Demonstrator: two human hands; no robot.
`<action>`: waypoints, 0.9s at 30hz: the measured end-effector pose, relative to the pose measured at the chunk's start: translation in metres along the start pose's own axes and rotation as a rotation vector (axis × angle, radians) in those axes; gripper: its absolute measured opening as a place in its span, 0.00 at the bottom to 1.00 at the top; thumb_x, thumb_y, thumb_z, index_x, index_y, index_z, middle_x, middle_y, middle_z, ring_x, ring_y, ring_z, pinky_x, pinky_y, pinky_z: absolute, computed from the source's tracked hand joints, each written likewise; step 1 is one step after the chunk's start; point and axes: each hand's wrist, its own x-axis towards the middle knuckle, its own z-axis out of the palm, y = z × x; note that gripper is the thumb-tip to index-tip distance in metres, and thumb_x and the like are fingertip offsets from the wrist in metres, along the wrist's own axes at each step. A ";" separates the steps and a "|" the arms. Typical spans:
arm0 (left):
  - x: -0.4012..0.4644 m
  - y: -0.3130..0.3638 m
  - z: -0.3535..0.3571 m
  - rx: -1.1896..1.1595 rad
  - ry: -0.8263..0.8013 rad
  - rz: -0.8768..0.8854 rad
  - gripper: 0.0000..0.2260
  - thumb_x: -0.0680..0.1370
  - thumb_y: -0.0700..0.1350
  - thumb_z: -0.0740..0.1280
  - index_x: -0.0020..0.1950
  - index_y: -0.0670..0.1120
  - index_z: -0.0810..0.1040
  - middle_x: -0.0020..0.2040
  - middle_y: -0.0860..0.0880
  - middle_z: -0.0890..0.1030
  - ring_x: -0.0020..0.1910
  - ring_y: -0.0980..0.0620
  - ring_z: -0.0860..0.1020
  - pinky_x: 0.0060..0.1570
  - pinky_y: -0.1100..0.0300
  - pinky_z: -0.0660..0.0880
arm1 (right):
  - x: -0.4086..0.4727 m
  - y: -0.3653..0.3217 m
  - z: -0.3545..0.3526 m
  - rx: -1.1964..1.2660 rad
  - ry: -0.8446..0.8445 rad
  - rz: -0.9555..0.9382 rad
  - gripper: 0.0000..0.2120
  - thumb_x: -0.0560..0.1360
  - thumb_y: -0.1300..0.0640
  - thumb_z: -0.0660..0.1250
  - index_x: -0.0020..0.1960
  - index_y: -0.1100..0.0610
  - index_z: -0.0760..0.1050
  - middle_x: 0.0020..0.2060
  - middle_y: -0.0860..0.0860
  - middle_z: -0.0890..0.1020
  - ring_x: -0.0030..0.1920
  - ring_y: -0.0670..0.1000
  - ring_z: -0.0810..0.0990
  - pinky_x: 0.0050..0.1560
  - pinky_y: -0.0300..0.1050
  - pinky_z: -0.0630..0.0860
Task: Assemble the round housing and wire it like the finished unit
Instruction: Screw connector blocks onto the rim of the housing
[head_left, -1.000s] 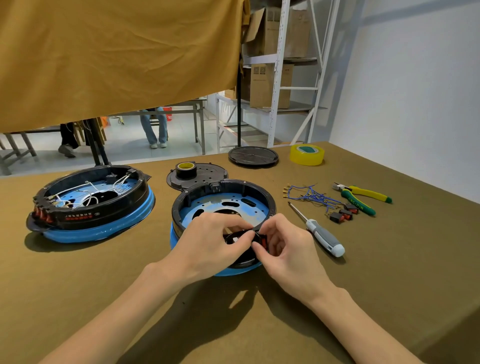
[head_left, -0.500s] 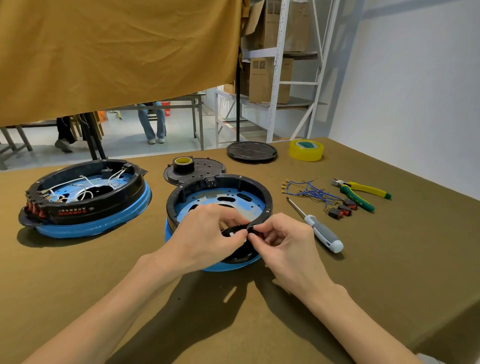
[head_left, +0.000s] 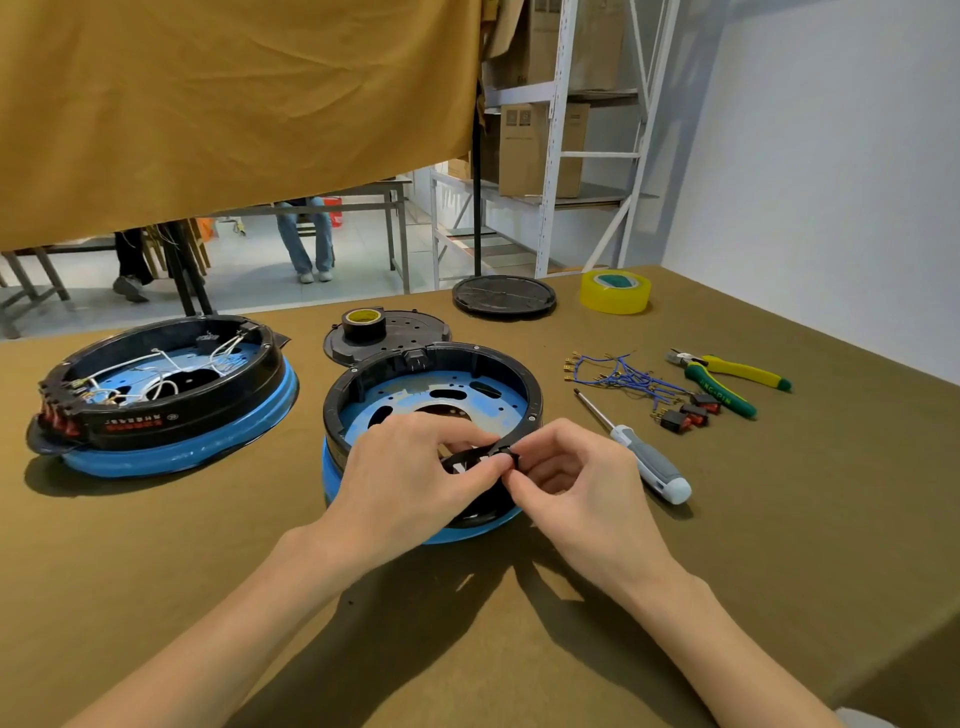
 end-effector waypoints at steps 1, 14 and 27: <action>0.000 0.000 0.000 -0.004 0.003 -0.005 0.15 0.75 0.63 0.68 0.58 0.60 0.85 0.45 0.66 0.84 0.45 0.70 0.79 0.42 0.74 0.74 | 0.000 -0.001 0.001 -0.001 0.013 0.006 0.10 0.74 0.58 0.77 0.53 0.49 0.81 0.41 0.43 0.84 0.44 0.44 0.84 0.43 0.39 0.82; -0.001 0.003 0.007 0.015 0.067 -0.043 0.13 0.75 0.62 0.67 0.53 0.60 0.87 0.39 0.68 0.79 0.43 0.71 0.78 0.37 0.76 0.71 | 0.003 -0.002 0.000 0.022 -0.064 0.227 0.01 0.79 0.52 0.70 0.48 0.48 0.79 0.40 0.45 0.82 0.39 0.41 0.80 0.37 0.34 0.75; 0.001 0.001 0.010 0.038 0.090 -0.052 0.11 0.76 0.62 0.69 0.49 0.59 0.87 0.35 0.64 0.80 0.39 0.63 0.78 0.35 0.70 0.69 | 0.014 0.000 -0.007 0.152 -0.202 0.444 0.10 0.74 0.60 0.77 0.52 0.56 0.79 0.39 0.54 0.86 0.32 0.47 0.83 0.32 0.38 0.79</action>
